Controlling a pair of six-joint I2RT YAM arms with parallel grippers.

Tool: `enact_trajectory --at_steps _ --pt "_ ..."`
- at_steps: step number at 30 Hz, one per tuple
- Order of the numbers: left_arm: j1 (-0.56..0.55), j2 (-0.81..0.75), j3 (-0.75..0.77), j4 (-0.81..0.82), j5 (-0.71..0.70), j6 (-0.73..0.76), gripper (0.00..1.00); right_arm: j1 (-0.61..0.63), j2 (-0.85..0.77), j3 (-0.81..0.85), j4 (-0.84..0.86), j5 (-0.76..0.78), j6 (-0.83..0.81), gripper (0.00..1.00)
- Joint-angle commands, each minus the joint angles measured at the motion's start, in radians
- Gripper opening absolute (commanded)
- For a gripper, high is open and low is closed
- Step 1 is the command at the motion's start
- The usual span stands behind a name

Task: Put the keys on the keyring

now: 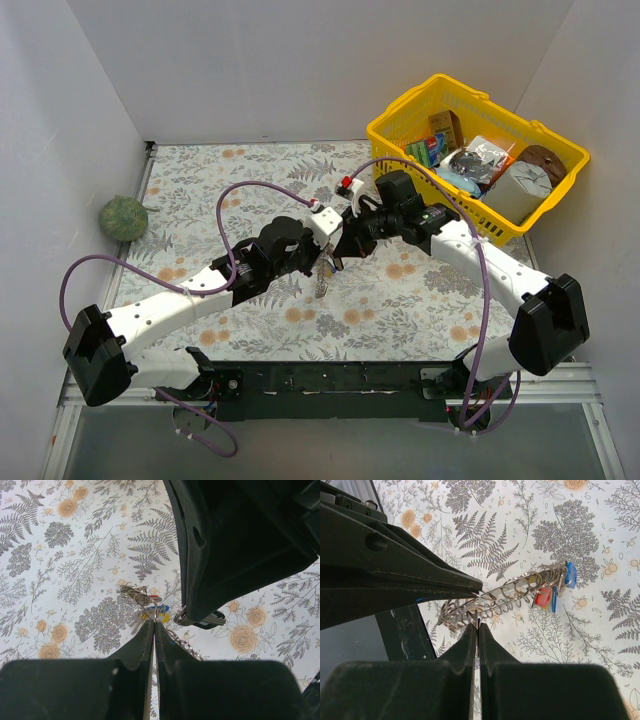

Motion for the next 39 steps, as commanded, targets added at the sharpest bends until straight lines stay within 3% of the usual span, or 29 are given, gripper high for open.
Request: enact_trajectory --at_steps 1,26,39 --pt "-0.008 -0.022 0.022 0.041 0.003 0.016 0.0 0.005 0.012 0.057 0.013 -0.022 -0.015 0.01" --pt "-0.018 -0.092 -0.03 0.072 0.03 0.045 0.0 -0.004 0.036 0.043 0.041 0.003 -0.006 0.01" --pt "-0.018 -0.152 -0.07 0.139 0.066 0.047 0.0 -0.012 0.015 0.011 0.068 -0.072 -0.015 0.01"
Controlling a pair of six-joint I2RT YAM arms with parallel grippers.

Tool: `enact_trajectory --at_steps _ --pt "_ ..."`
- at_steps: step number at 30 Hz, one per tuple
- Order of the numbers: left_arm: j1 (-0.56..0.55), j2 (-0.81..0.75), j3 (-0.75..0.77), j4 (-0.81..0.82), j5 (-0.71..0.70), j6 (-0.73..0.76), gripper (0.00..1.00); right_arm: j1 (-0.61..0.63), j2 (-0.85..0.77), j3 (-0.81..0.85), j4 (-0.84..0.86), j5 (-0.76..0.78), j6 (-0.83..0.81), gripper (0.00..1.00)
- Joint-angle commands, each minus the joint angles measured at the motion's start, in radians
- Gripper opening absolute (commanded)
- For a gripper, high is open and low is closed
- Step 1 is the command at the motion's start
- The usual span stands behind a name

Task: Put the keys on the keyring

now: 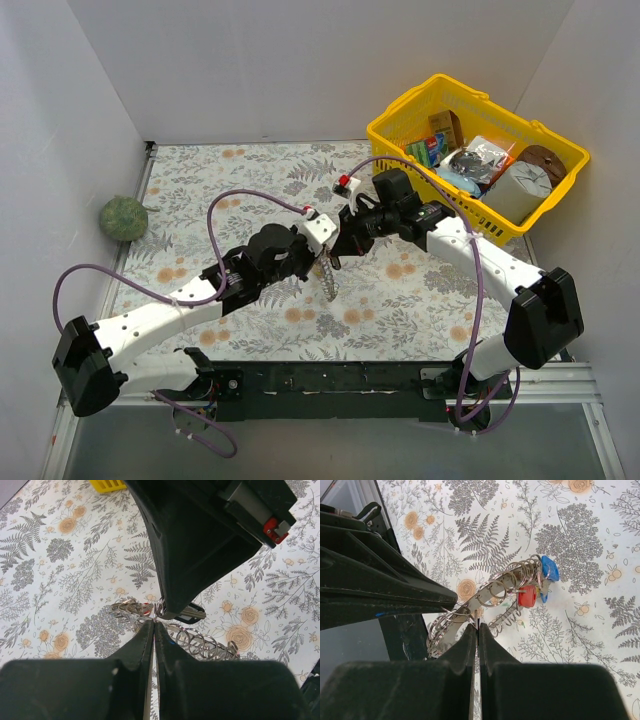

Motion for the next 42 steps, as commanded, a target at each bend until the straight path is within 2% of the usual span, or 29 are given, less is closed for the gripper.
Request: enact_trajectory --at_steps 1,2,4,5,9,12,16,20,23,29,37,42 --pt "-0.005 -0.073 -0.008 0.085 0.029 0.01 0.0 -0.004 -0.037 -0.017 0.064 -0.059 -0.06 0.07" --pt "-0.005 -0.076 -0.009 0.086 0.031 0.01 0.0 -0.004 -0.064 -0.022 0.069 -0.04 -0.063 0.22" --pt "-0.005 -0.078 -0.008 0.083 0.026 0.006 0.0 -0.006 -0.1 -0.037 0.078 0.0 -0.08 0.42" --pt "-0.005 -0.076 -0.005 0.08 0.029 0.005 0.0 -0.007 -0.139 -0.037 0.072 0.047 -0.109 0.65" --pt "-0.005 -0.072 -0.003 0.077 0.05 0.004 0.0 -0.023 -0.247 -0.072 0.121 0.071 -0.16 0.77" --pt "-0.005 -0.073 -0.006 0.083 0.061 0.009 0.0 -0.056 -0.333 -0.14 0.217 -0.031 -0.201 0.78" --pt "-0.005 -0.107 -0.031 0.12 0.145 0.016 0.0 -0.073 -0.408 -0.244 0.365 -0.225 -0.229 0.76" --pt "-0.005 -0.153 -0.062 0.18 0.193 0.016 0.0 -0.073 -0.419 -0.309 0.473 -0.404 -0.229 0.66" --pt "-0.005 -0.203 -0.108 0.247 0.283 0.021 0.0 -0.073 -0.408 -0.333 0.576 -0.478 -0.182 0.62" --pt "-0.005 -0.245 -0.167 0.384 0.406 0.006 0.0 -0.073 -0.396 -0.332 0.618 -0.491 -0.16 0.56" --pt "-0.005 -0.239 -0.155 0.398 0.428 0.002 0.0 -0.073 -0.384 -0.339 0.627 -0.483 -0.145 0.47" --pt "-0.005 -0.243 -0.152 0.398 0.432 0.005 0.0 -0.073 -0.393 -0.35 0.624 -0.458 -0.145 0.36"
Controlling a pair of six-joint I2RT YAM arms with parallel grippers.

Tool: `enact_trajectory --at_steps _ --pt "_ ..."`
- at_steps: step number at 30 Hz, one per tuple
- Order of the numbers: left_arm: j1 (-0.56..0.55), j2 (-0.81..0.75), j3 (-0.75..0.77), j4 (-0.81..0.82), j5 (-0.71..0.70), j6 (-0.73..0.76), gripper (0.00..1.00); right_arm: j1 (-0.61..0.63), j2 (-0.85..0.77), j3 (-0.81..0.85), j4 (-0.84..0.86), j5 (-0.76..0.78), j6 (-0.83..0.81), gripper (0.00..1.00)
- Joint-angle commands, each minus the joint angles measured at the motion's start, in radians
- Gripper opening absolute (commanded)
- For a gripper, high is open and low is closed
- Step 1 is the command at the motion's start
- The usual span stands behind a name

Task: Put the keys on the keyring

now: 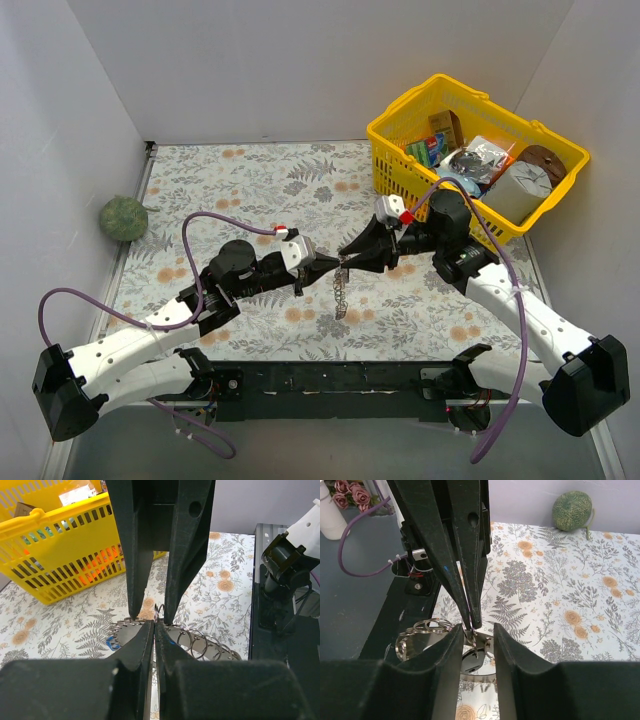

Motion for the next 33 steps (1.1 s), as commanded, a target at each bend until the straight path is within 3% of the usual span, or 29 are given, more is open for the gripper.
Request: enact_trajectory --at_steps 1,7,9,10,16,20,25,28,33 --pt "-0.004 -0.028 0.012 0.065 0.02 0.003 0.0 -0.001 -0.01 -0.013 0.038 0.008 0.007 0.35" --pt "-0.004 -0.039 0.01 0.074 0.023 0.001 0.0 -0.003 -0.011 -0.013 0.04 0.019 0.019 0.21" --pt "-0.004 -0.036 0.012 0.065 0.023 0.001 0.0 -0.003 -0.013 -0.012 0.051 0.025 0.028 0.05" --pt "-0.004 -0.039 0.012 0.065 0.023 0.003 0.0 -0.003 -0.016 -0.013 0.052 0.03 0.031 0.01" --pt "-0.004 -0.044 0.024 0.034 0.001 0.009 0.0 -0.004 -0.016 0.005 0.025 0.062 0.033 0.01" --pt "-0.004 -0.037 0.05 -0.057 -0.028 0.033 0.0 -0.004 -0.005 0.045 -0.084 0.077 -0.022 0.01" --pt "-0.004 -0.001 0.132 -0.18 -0.058 0.076 0.13 -0.004 0.041 0.131 -0.27 0.102 -0.149 0.01" --pt "-0.004 0.057 0.209 -0.323 -0.071 0.095 0.21 -0.006 0.076 0.206 -0.478 0.145 -0.243 0.01" --pt "-0.001 0.133 0.269 -0.441 -0.031 0.116 0.36 -0.004 0.102 0.272 -0.627 0.223 -0.309 0.01"
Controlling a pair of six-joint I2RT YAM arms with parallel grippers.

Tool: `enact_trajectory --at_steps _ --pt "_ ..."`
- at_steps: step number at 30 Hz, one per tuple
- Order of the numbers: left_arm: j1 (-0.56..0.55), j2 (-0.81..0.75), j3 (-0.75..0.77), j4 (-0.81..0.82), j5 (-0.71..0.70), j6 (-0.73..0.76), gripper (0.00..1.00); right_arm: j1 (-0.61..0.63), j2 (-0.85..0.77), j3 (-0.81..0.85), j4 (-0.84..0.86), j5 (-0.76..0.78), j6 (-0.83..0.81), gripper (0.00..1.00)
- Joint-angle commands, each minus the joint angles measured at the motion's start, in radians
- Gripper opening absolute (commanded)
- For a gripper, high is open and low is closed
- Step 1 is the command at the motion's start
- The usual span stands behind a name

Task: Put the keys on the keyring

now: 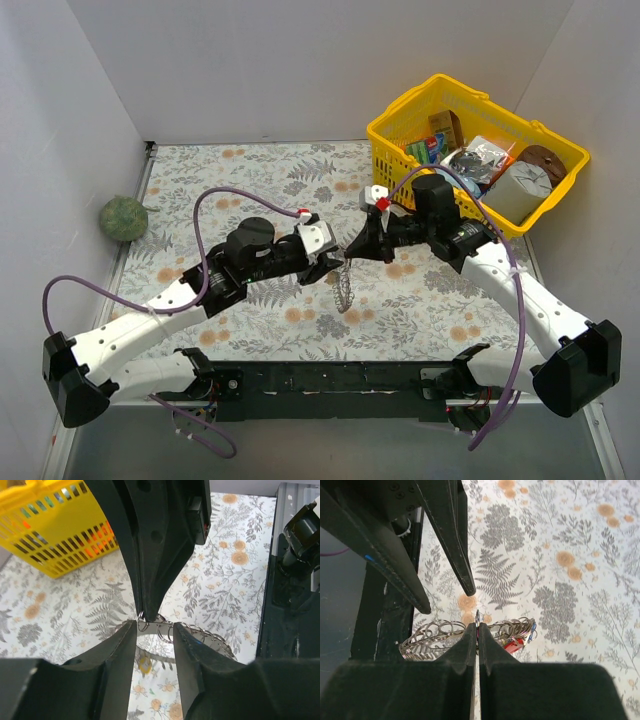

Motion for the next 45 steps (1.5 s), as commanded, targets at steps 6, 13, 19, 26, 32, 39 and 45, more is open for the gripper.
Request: enact_trajectory --at_steps 6,13,19,26,32,39,45 --pt "0.003 0.119 0.102 -0.22 0.101 0.094 0.39 -0.002 0.014 0.103 -0.289 0.117 -0.162 0.01" --pt "0.006 0.138 0.051 -0.089 0.194 0.141 0.35 -0.002 0.005 0.094 -0.323 0.079 -0.2 0.01" --pt "0.006 0.161 0.043 -0.024 0.197 0.137 0.33 -0.002 0.009 0.086 -0.328 0.054 -0.202 0.01" --pt "0.008 0.178 0.027 0.011 0.164 0.141 0.29 -0.002 -0.006 0.075 -0.315 0.028 -0.203 0.01" --pt "0.012 0.188 0.014 0.051 0.154 0.125 0.25 -0.002 -0.017 0.064 -0.301 -0.001 -0.205 0.01" --pt "0.018 0.212 0.017 0.065 0.168 0.125 0.13 -0.002 -0.022 0.063 -0.3 -0.009 -0.205 0.01" --pt "0.024 0.198 0.011 0.063 0.153 0.127 0.0 -0.002 -0.028 0.058 -0.297 0.001 -0.205 0.01"
